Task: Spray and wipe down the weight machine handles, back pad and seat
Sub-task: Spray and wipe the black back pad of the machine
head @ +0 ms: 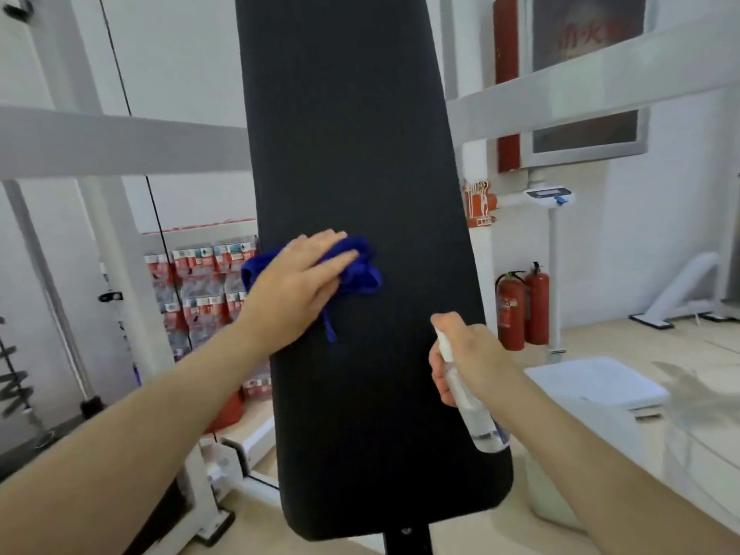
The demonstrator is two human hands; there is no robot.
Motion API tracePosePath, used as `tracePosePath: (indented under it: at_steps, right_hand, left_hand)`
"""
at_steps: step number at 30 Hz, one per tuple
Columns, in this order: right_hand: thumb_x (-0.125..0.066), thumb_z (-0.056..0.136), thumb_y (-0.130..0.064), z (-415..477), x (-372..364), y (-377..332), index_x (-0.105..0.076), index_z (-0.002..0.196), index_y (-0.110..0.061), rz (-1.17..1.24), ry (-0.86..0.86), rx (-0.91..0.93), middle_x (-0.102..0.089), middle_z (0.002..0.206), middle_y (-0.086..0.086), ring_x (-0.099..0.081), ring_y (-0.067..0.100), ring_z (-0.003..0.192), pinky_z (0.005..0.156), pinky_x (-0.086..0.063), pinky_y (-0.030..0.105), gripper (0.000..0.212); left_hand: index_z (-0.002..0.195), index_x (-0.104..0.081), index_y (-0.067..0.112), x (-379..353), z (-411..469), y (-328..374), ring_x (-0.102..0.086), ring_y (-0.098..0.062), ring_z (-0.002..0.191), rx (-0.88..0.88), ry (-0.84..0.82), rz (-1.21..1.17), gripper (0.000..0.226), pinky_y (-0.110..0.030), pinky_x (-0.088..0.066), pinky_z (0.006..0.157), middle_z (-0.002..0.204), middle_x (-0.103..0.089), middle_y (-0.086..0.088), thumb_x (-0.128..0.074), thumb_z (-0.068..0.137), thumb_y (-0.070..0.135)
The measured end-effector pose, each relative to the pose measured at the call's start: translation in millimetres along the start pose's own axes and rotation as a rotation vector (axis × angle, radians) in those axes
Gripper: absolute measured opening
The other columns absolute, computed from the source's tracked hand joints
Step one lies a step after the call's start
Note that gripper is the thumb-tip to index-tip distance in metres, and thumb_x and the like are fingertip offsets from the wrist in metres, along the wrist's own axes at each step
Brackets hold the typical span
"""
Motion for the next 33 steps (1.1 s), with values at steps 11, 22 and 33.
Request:
tracePosePath:
  at_steps: [11,22,33]
  right_hand:
    - [-0.048,0.089,-0.047,-33.5,47.1,45.7,-0.051,0.041,-0.015,0.44,0.224,-0.052,-0.049,0.049,0.007,-0.045,0.02,0.043,0.05,-0.04,0.029,0.057]
    - [-0.043,0.093,-0.05,-56.0,45.7,82.4,-0.051,0.04,-0.014,0.446,0.218,-0.054,-0.05,0.047,0.006,-0.048,0.018,0.041,0.049,-0.043,0.029,0.064]
    - [-0.043,0.094,-0.043,-57.2,36.5,116.8,-0.054,0.04,-0.013,0.417,0.244,-0.081,-0.051,0.045,0.006,-0.047,0.019,0.043,0.047,-0.04,0.028,0.062]
  left_hand:
    - [0.124,-0.064,0.014,-41.6,31.5,120.7,-0.051,-0.029,0.129,-0.157,-0.115,-0.103,0.043,-0.049,-0.032,0.11,0.137,-0.057,-0.01,-0.069,0.082,0.008]
    - [0.129,-0.056,0.006,-11.5,67.4,47.6,-0.045,-0.039,0.129,0.047,0.026,0.141,0.037,-0.053,-0.032,0.107,0.138,-0.051,-0.022,-0.049,0.093,0.012]
    - [0.129,-0.06,0.021,-60.4,-44.4,178.7,-0.047,-0.027,0.132,-0.523,-0.322,-0.047,0.051,-0.05,-0.027,0.111,0.14,-0.055,-0.008,-0.074,0.08,0.017]
Point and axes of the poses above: each hand's wrist, its own z-axis towards the middle knuckle, its own x-axis out of the back of the hand, y = z × x, the point moved 3 cm from there along z, towards the middle knuckle
